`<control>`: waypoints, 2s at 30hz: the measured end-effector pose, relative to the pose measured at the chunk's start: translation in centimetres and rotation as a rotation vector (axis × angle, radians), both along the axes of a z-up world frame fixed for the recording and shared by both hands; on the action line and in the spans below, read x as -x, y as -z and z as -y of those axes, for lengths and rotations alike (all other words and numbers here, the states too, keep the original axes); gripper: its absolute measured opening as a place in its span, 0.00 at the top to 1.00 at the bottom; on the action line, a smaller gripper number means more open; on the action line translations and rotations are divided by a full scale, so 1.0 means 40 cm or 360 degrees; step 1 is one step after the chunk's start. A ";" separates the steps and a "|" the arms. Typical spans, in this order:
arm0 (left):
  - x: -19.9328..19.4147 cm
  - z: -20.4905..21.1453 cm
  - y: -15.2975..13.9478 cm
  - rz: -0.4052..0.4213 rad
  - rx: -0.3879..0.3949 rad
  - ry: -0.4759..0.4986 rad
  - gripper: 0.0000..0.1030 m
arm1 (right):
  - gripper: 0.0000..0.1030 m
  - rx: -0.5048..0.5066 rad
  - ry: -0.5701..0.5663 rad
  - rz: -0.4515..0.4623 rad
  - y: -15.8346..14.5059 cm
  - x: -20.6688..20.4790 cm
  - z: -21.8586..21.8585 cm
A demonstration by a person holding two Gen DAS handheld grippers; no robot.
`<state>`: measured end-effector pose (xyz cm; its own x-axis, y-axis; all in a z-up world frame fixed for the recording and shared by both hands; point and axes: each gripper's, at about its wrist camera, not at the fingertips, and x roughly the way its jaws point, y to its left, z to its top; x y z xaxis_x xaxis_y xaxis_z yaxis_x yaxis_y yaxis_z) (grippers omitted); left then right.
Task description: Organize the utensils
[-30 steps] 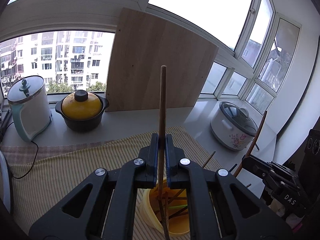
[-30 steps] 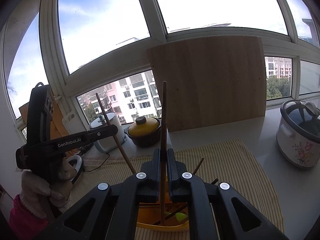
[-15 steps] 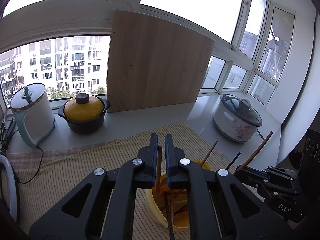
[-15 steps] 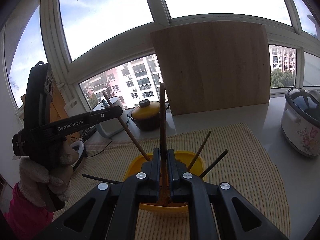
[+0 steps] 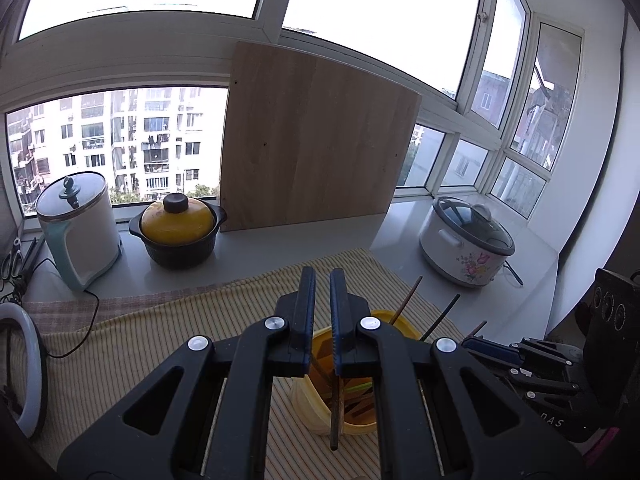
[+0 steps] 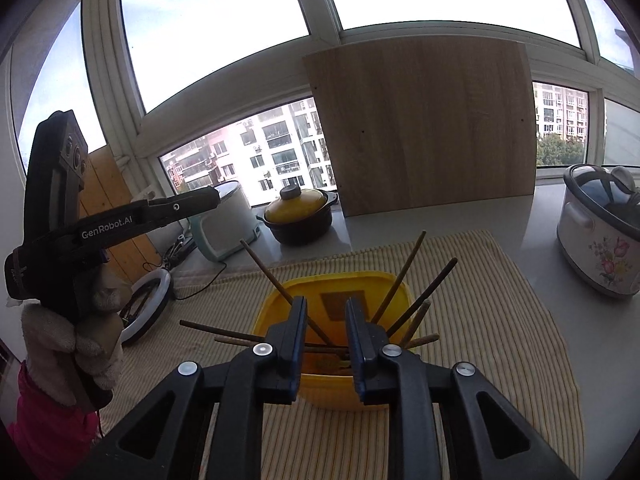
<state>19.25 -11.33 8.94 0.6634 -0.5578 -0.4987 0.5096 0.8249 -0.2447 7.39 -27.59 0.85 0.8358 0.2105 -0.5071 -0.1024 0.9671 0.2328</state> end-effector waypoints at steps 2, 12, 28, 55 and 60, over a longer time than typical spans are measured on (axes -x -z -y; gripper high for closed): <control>0.016 -0.014 -0.006 0.0014 0.0003 -0.0006 0.96 | 0.80 0.0014 0.0001 0.0009 -0.003 0.013 -0.008; 0.091 -0.065 -0.005 0.0041 -0.0009 -0.0022 0.96 | 0.76 0.0043 -0.0002 0.0009 -0.005 0.047 -0.039; 0.278 -0.130 0.065 0.0092 -0.0071 -0.0177 0.48 | 0.51 0.0121 0.0159 0.0041 0.032 0.117 -0.051; 0.463 -0.191 0.168 0.0145 -0.0306 -0.0606 0.00 | 0.00 0.0233 0.0407 0.0119 0.070 0.197 -0.055; 0.468 -0.197 0.165 0.0174 -0.0305 -0.0634 0.00 | 0.00 0.0242 0.0451 0.0155 0.064 0.204 -0.056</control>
<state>0.52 -3.46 2.34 0.8621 -0.1529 -0.4831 0.1579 0.9870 -0.0307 -0.78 -25.35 -1.72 0.8964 -0.1093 -0.4295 0.1611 0.9832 0.0861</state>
